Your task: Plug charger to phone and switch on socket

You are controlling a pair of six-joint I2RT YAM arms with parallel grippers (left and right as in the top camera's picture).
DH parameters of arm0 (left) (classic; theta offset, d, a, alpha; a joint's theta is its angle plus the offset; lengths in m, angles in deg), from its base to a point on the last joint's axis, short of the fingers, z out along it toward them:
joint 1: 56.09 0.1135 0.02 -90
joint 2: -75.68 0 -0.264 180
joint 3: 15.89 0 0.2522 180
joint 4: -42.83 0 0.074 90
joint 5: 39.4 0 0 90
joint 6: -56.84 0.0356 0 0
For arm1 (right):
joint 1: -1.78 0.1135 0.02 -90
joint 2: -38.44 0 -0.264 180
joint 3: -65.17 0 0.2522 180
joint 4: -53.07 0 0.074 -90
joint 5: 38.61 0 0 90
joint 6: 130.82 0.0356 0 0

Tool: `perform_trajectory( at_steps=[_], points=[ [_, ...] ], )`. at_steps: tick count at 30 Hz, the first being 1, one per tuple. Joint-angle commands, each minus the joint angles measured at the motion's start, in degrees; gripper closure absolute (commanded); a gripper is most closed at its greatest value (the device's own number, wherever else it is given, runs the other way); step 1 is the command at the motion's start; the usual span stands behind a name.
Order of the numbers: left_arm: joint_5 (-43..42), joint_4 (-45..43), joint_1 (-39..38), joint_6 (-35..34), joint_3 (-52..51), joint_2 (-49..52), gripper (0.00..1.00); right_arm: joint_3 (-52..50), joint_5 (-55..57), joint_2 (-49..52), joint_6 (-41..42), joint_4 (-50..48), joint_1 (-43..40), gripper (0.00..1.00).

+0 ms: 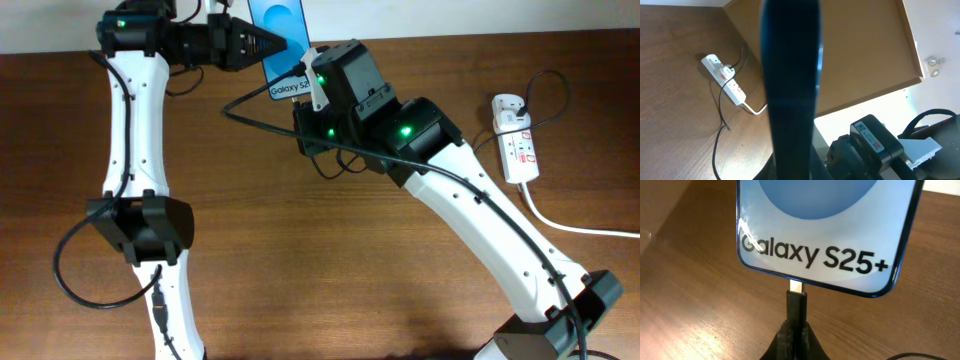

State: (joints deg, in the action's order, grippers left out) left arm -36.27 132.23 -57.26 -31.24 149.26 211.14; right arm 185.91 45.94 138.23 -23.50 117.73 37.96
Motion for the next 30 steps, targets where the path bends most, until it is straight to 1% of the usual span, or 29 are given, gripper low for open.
perform_trajectory(
  at_steps=[1, 30],
  points=[
    [-3.32, 0.02, 0.07, 0.24, 0.57, -0.24, 1.0, 0.72, -0.5, -1.4, -0.37, -0.37, 0.11, 0.96],
    [-1.88, 0.07, -0.2, 0.24, 0.57, -0.24, 1.0, 0.72, 4.7, -1.4, -0.42, -5.35, 0.07, 0.96]
  ],
)
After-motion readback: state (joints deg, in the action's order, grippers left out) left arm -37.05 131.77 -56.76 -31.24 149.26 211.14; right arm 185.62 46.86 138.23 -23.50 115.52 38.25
